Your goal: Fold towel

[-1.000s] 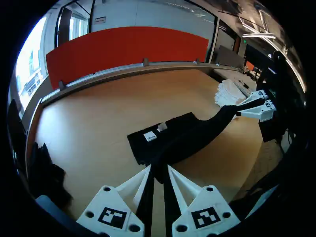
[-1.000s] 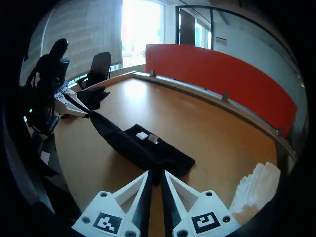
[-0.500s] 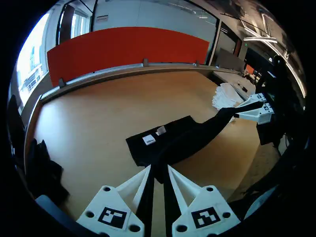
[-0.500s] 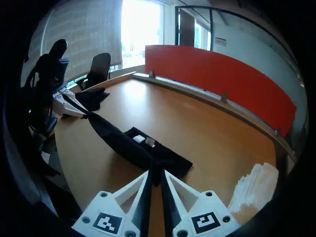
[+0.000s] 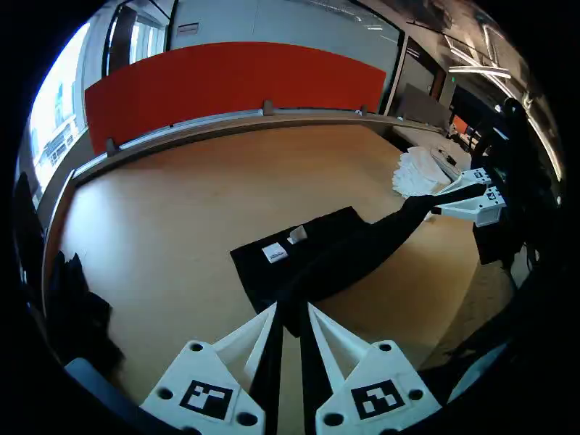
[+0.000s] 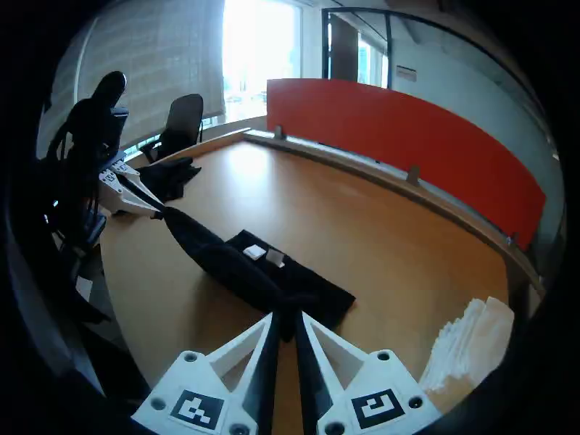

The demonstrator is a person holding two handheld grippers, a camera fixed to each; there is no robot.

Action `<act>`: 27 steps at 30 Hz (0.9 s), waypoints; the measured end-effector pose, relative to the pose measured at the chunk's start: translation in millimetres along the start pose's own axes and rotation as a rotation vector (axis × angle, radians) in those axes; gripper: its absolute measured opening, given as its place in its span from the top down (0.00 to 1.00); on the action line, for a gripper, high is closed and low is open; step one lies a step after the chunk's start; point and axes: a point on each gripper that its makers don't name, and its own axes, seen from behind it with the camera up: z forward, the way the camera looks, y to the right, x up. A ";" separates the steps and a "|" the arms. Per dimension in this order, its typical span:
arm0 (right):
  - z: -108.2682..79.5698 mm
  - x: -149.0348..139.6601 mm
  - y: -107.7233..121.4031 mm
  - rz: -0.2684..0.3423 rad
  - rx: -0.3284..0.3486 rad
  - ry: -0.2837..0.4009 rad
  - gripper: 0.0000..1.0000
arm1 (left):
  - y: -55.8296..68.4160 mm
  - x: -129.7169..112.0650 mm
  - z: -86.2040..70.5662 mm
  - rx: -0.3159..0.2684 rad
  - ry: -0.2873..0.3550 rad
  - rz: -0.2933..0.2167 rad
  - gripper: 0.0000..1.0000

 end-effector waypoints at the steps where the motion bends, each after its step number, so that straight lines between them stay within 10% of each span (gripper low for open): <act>1: 1.7 -0.7 0.5 0.002 0.001 -0.003 0.86 | -0.8 -0.3 1.9 0.001 -0.002 0.001 0.86; 27: 50.9 -25.6 30.3 0.035 -0.003 -0.089 0.86 | -27.3 7.1 70.2 0.013 -0.036 0.023 0.86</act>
